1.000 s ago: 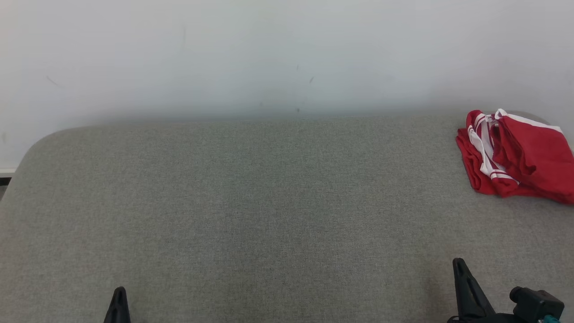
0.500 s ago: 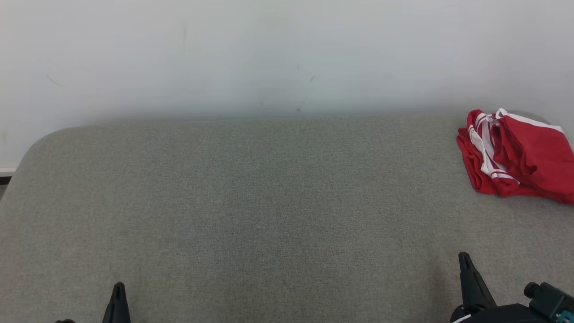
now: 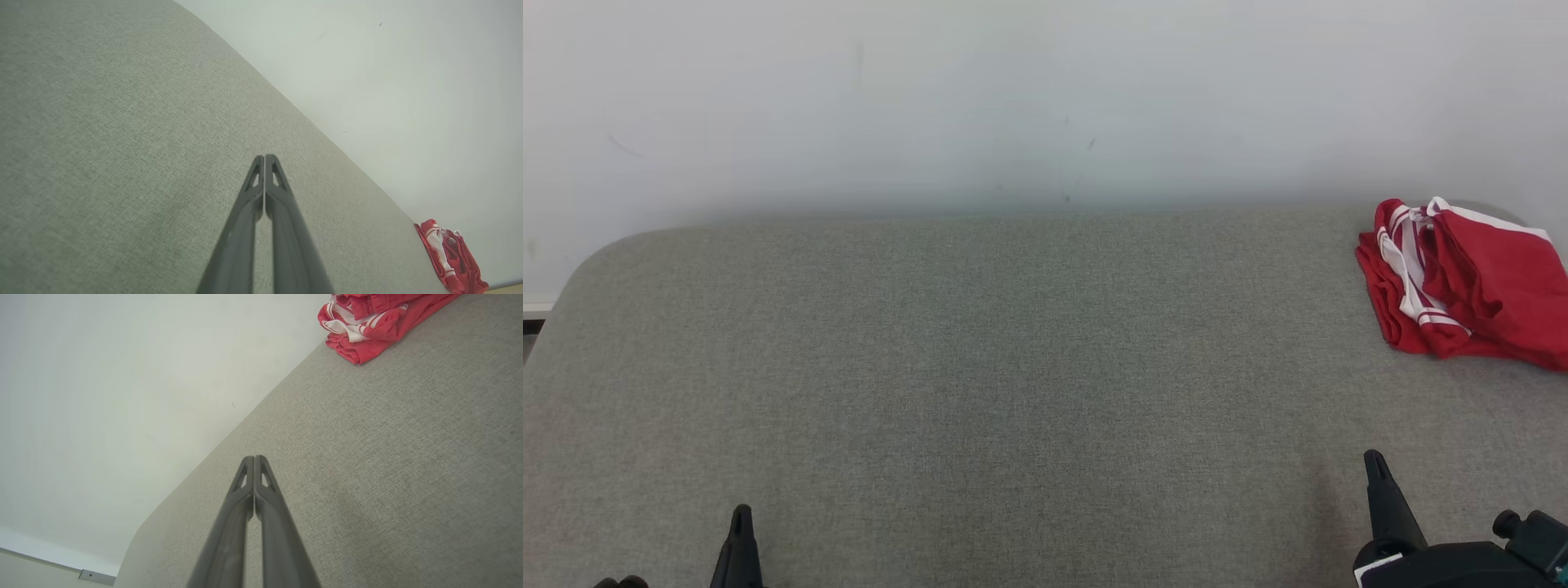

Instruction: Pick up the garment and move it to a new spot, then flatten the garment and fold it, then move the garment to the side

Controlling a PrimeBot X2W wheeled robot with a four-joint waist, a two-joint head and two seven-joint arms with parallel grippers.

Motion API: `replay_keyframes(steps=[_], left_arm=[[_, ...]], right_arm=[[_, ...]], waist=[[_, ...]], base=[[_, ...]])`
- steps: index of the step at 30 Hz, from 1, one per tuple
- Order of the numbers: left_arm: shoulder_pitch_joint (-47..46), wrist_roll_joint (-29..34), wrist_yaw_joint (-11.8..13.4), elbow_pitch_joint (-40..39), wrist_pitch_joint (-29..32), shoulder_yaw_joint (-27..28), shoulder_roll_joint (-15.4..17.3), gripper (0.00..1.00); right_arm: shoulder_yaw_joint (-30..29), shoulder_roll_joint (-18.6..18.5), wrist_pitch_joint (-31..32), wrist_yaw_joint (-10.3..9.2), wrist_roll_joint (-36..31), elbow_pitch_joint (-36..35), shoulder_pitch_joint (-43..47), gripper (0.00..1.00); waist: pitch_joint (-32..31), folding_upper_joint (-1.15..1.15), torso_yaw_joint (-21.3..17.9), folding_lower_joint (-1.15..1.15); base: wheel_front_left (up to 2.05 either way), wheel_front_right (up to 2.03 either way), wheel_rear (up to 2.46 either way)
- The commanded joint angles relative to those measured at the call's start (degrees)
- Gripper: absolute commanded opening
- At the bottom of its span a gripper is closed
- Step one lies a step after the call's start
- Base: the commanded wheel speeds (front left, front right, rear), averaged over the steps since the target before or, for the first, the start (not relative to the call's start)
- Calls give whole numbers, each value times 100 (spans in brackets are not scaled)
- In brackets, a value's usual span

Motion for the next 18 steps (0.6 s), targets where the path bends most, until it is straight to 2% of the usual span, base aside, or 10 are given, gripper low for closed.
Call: replay_keyframes(steps=[1,18], left_arm=[[-151,-181,-57,-51,33,42,8,0],[-308,-1380,-162,-9,361,149,-79,0]], right_arm=[[-35,-6,21,-4,179,-52,-132,0],[-131,6,235,-5,1384,32,-277,0]], waist=[[1,0,1,0],[15,0,10,0]], base=[[0,0,0],[0,0,0]])
